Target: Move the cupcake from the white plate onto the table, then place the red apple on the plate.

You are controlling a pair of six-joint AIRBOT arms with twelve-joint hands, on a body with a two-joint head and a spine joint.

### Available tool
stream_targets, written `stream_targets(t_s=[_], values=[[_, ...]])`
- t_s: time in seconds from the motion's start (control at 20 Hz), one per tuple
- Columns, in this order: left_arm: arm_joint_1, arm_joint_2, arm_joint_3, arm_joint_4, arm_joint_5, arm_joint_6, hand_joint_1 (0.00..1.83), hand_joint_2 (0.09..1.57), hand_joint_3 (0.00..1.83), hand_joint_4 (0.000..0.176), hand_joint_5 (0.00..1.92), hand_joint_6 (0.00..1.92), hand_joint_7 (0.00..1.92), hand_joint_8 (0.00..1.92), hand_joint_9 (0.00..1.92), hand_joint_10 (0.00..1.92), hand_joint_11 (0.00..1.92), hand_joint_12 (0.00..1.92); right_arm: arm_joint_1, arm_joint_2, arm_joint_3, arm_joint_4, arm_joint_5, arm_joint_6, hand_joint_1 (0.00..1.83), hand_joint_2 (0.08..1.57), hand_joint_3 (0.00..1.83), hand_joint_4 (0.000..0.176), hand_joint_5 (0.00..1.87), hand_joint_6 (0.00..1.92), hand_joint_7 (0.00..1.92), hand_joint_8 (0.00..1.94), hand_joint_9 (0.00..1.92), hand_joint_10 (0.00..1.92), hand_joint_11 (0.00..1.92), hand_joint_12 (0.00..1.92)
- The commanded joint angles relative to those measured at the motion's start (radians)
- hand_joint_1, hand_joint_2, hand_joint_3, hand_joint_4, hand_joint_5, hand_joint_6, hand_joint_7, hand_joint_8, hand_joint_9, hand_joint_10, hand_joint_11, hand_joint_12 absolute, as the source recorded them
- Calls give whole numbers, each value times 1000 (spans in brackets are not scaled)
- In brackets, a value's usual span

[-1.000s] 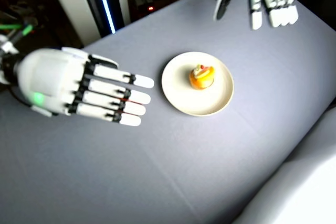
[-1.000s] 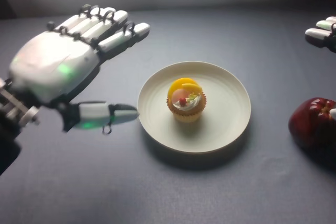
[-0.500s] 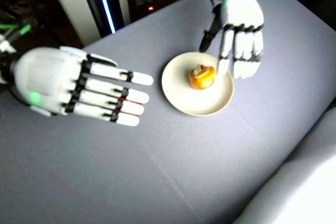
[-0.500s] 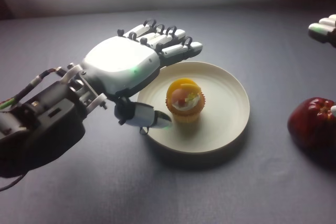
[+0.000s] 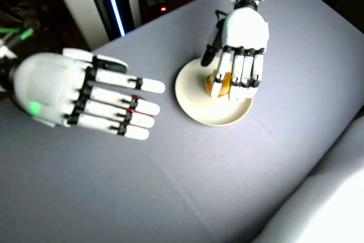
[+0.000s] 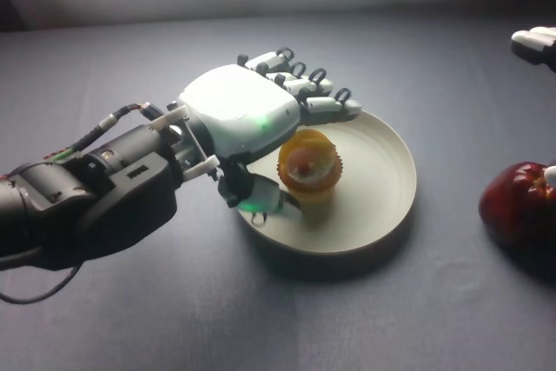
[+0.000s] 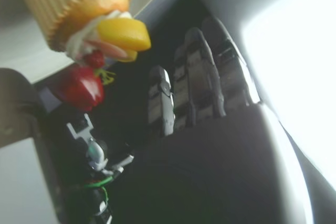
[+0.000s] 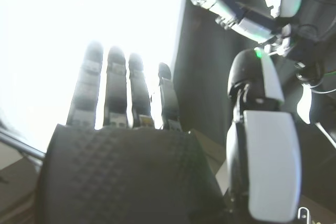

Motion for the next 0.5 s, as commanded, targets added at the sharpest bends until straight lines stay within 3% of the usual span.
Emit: stream_targets(t_s=[0.0,0.05,0.1,0.15,0.2,0.25,0.3,0.35,0.45], values=[[-14,-8,1,12,-81,12,1044,978,3,52,633,11,590,11,583,22,294,798,9,5,5,22,126,3,687,1148,5,115,109,5,107,5,162,12,82,144],[-18,-14,5,12,-72,23,1125,1050,25,0,965,680,838,15,810,45,456,805,9,5,5,22,126,3,689,1147,4,113,121,8,119,8,173,14,99,153],[-23,-19,9,12,-70,27,1214,1089,6,0,1118,640,882,936,943,52,559,858,9,5,5,22,126,3,699,1154,6,117,124,8,125,8,168,10,82,147],[-28,-21,10,11,-77,27,1244,1104,1,0,1083,635,940,1159,1105,126,692,1019,9,5,5,22,126,4,704,1160,7,124,131,9,125,6,170,9,85,151],[-35,-18,7,10,-95,27,1236,1132,5,0,998,759,914,1267,1134,171,701,1162,9,5,5,22,126,5,687,1160,2,121,151,3,152,3,187,5,88,170],[-41,-8,-1,8,-117,27,1189,1095,0,0,1044,819,847,1274,964,1053,784,1518,9,5,5,22,126,7,677,1153,0,129,159,3,158,2,195,6,98,179],[-44,1,-8,7,-133,27,1186,1070,0,0,1090,772,869,1228,910,1385,831,1624,9,5,5,23,126,7,673,1154,0,116,161,3,161,2,202,8,101,183],[-47,18,-21,3,-161,27,1246,1120,1,0,1070,572,890,1351,880,1360,772,1610,8,5,4,23,126,9,672,1155,0,109,162,3,156,0,198,5,103,186],[-49,69,-54,-9,-230,27,1271,1062,0,0,1174,480,1068,1023,1036,737,810,1231,8,4,4,24,125,10,674,1147,0,124,165,3,145,0,195,3,103,189]])
